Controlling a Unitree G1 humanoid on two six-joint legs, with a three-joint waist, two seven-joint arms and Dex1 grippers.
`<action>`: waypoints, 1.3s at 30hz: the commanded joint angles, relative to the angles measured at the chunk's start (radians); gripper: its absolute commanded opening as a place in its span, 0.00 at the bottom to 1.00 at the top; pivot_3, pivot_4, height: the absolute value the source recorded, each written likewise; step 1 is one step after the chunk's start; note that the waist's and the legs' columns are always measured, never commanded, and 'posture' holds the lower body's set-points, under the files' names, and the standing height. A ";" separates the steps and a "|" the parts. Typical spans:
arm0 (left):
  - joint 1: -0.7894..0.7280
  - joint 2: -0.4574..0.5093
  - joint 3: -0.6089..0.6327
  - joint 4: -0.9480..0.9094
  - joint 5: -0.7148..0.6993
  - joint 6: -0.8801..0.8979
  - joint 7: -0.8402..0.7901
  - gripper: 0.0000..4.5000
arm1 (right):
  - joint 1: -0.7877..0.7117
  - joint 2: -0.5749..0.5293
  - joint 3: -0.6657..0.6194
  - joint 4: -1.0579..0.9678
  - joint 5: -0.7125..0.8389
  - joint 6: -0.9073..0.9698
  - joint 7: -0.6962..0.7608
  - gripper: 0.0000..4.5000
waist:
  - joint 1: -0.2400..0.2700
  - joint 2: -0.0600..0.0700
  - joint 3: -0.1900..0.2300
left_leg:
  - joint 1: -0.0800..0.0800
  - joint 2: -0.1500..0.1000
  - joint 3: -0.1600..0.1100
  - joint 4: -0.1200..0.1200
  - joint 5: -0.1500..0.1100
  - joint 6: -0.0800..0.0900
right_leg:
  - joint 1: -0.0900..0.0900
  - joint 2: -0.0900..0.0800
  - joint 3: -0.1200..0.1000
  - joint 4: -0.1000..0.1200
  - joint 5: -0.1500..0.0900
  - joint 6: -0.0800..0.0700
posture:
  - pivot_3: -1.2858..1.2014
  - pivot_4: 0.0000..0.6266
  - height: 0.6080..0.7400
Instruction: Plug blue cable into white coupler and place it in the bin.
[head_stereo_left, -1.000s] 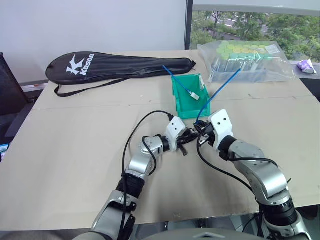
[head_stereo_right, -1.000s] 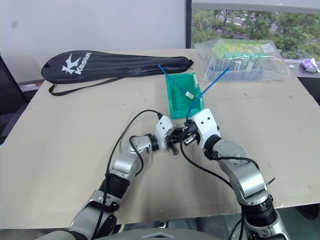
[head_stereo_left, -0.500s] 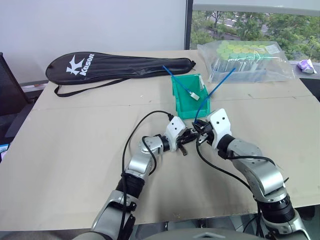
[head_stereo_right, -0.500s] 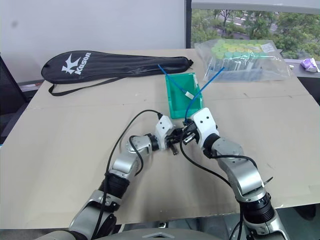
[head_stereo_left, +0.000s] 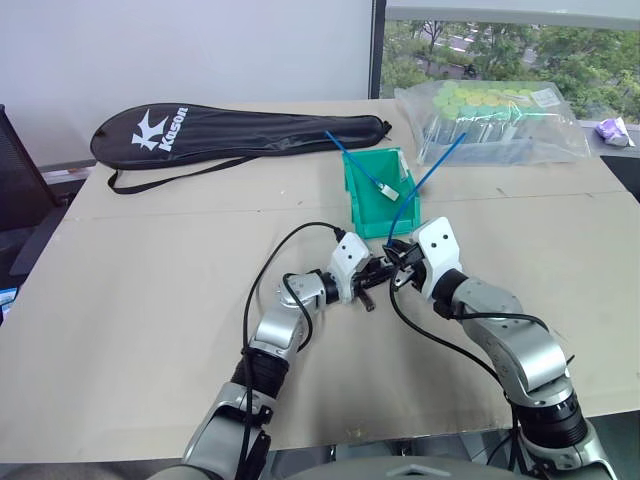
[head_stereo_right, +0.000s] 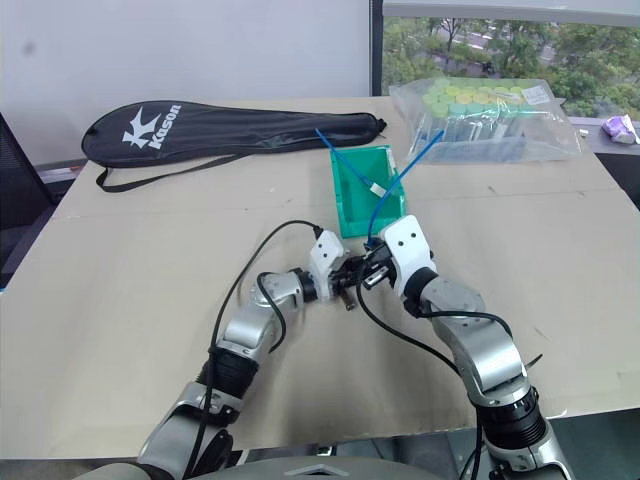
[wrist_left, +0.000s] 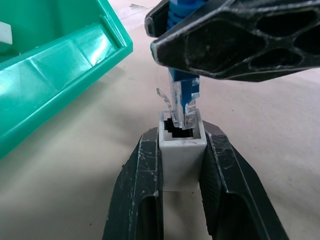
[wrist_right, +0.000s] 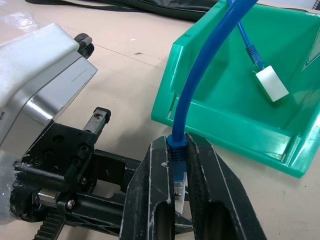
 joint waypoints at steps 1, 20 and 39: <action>0.043 -0.006 -0.026 0.047 0.001 0.040 -0.004 0.08 | 0.018 0.014 0.000 0.015 0.004 0.049 -0.016 0.00 | 0.000 0.000 0.000 | 0.000 0.000 0.000 0.000 0.000 0.000 | 0.000 0.000 0.000 0.000 0.000 0.000 | 0.52 0.24 1.00; 0.080 -0.020 -0.021 -0.021 0.008 0.088 0.070 0.08 | 0.049 -0.002 -0.064 -0.013 0.045 0.053 0.011 0.00 | 0.000 0.000 0.000 | -0.001 0.000 0.000 -0.004 0.000 0.000 | 0.000 -0.001 0.000 -0.004 0.000 0.000 | 0.52 0.24 1.00; 0.110 -0.011 -0.015 -0.080 0.010 0.143 0.151 0.08 | 0.002 0.059 -0.013 -0.052 0.039 0.133 -0.048 0.00 | -0.002 0.000 0.000 | -0.001 0.000 -0.003 -0.008 0.000 0.000 | 0.000 -0.001 -0.001 -0.008 0.002 0.003 | 0.52 0.24 1.00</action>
